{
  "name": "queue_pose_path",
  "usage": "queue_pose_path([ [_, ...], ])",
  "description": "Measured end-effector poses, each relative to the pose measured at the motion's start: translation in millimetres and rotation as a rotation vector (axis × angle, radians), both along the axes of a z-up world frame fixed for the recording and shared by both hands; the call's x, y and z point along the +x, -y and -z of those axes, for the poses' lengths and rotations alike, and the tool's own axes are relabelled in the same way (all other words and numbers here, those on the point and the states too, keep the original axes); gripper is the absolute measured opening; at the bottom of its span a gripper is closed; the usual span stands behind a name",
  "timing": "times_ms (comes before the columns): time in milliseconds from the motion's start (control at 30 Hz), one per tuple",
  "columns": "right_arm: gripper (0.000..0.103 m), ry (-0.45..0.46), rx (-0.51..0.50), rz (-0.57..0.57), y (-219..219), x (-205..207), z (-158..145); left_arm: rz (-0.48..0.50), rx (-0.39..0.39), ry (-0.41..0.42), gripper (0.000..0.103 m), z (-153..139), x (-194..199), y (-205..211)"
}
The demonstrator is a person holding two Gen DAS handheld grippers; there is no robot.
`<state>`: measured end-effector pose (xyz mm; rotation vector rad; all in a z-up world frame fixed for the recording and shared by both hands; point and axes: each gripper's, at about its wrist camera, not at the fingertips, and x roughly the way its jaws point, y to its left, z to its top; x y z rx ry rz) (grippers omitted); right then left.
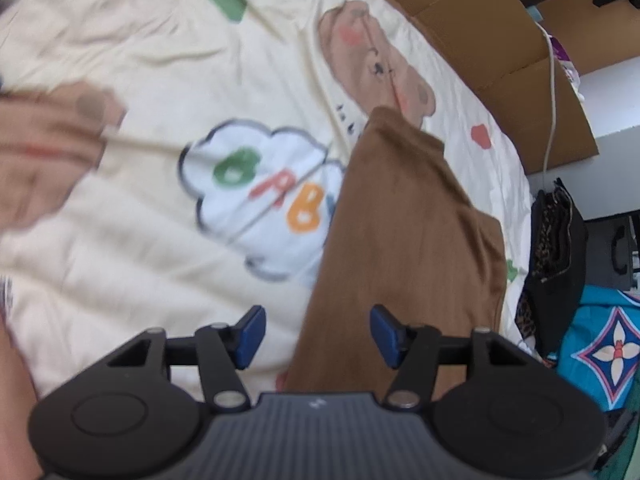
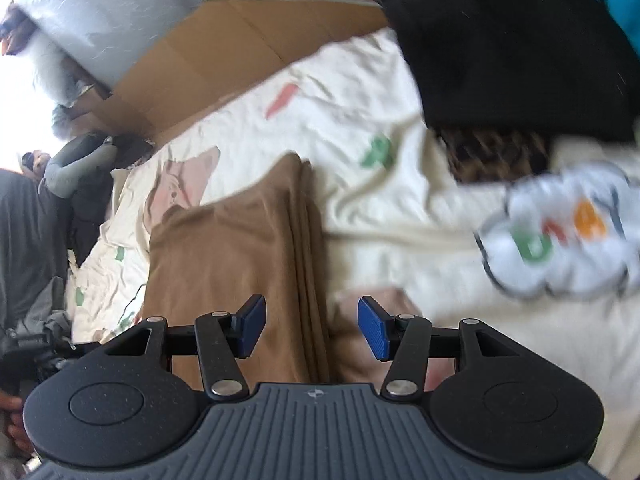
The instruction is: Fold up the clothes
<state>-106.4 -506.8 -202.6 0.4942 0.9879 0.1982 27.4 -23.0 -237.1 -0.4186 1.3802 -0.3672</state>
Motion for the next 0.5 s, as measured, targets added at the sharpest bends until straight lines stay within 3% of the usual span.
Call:
queue_pose_path([
  [500, 0.058, 0.0, -0.029, -0.123, -37.3, 95.8, 18.8, 0.101, 0.014, 0.077, 0.061, 7.9, 77.9, 49.8],
])
